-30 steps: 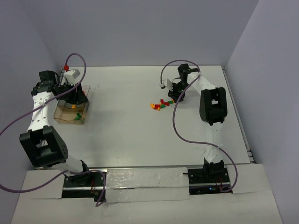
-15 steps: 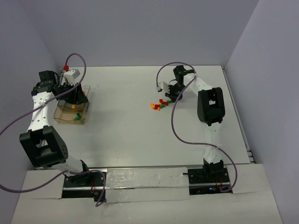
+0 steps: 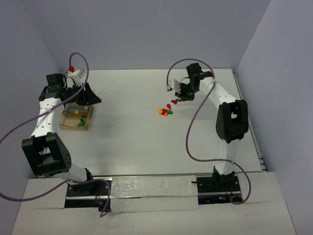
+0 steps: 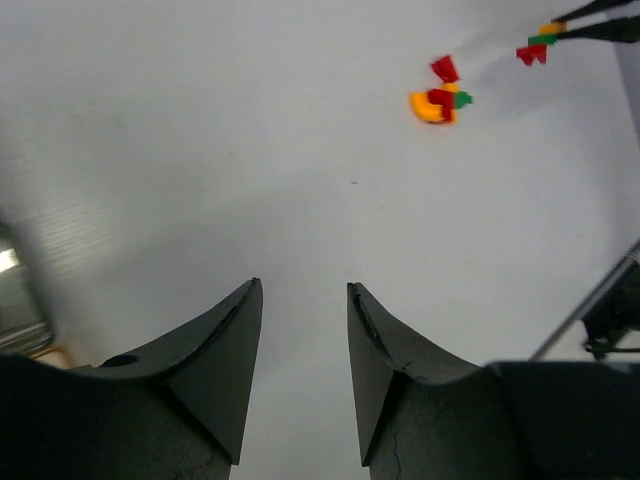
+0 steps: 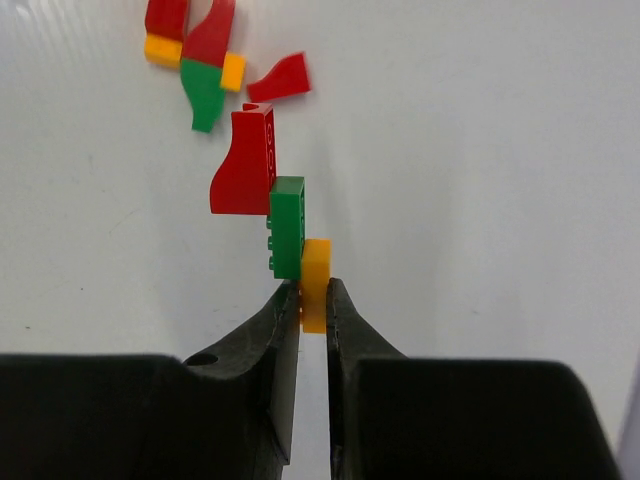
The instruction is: Sort the legos into containers by color
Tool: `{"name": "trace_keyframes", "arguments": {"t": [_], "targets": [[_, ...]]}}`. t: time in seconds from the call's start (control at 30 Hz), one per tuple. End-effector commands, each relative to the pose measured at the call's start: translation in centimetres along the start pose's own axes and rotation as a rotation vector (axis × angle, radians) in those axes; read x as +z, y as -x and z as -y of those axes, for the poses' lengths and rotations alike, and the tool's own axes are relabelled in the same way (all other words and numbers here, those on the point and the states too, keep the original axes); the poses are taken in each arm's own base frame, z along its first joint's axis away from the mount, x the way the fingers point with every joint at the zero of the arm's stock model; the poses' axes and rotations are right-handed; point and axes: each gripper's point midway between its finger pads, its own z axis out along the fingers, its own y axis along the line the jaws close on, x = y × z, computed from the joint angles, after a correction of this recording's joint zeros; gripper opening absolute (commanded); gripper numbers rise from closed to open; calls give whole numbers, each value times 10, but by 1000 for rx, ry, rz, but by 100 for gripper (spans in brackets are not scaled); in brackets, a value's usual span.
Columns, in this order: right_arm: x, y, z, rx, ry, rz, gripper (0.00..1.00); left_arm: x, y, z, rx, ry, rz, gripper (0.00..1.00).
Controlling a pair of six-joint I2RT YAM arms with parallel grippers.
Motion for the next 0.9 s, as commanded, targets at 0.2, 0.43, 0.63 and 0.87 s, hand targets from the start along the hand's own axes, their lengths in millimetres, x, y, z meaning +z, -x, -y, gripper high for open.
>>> {"name": "trace_keyframes", "arguments": {"t": [0.2,0.43,0.63,0.87], "targets": [[-29,109,-22,27,-191,174,0,53,-10,101,-93,-258,-26,61],[-24,151,-47,136,-196,241,0,70,-6,129,-146,-360,-52,65],[-20,171,-68,137,-173,259,0,95,-18,140,-177,-382,-114,65],[-20,182,-84,134,-141,283,0,112,-19,150,-172,-403,-146,65]]}}
